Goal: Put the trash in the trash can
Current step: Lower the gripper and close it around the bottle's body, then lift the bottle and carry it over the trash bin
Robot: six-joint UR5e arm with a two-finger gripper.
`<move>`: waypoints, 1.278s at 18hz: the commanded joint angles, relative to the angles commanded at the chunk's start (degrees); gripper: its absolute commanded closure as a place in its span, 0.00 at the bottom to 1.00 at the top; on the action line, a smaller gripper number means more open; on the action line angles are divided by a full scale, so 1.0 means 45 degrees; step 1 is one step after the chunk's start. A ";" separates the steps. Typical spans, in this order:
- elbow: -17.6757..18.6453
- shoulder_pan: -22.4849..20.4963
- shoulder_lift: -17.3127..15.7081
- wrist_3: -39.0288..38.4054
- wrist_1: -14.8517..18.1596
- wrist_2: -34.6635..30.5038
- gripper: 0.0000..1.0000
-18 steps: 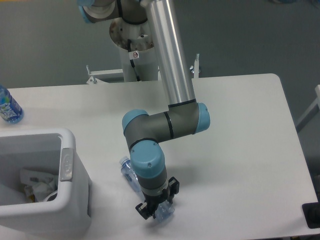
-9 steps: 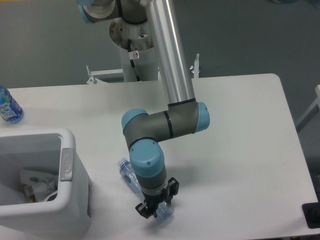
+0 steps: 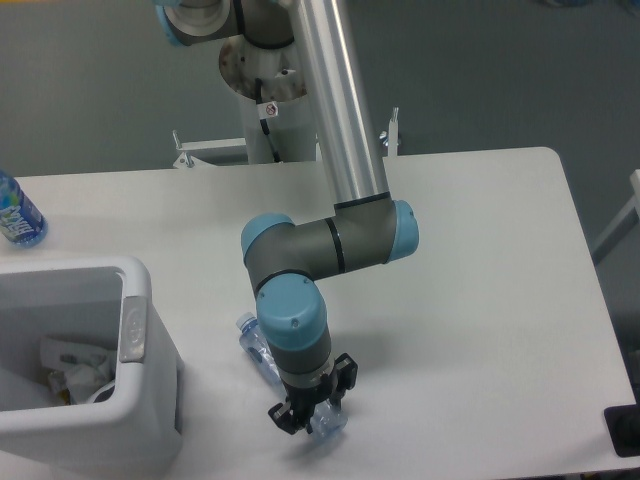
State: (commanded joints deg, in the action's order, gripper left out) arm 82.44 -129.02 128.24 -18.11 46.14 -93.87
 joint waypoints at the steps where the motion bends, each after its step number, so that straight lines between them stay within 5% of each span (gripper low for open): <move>1: -0.0038 0.0000 -0.0097 0.0137 0.0000 0.0058 0.45; 10: -0.0428 -0.0584 -0.1736 0.1329 -0.0097 0.1091 0.45; 19: -0.3220 -0.1601 -0.2851 0.0589 -0.0410 0.4782 0.45; 23: -0.3554 -0.1485 -0.3262 0.0646 -0.1111 0.5642 0.45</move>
State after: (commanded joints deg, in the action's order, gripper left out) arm 66.45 -135.70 113.56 -15.21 41.14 -68.48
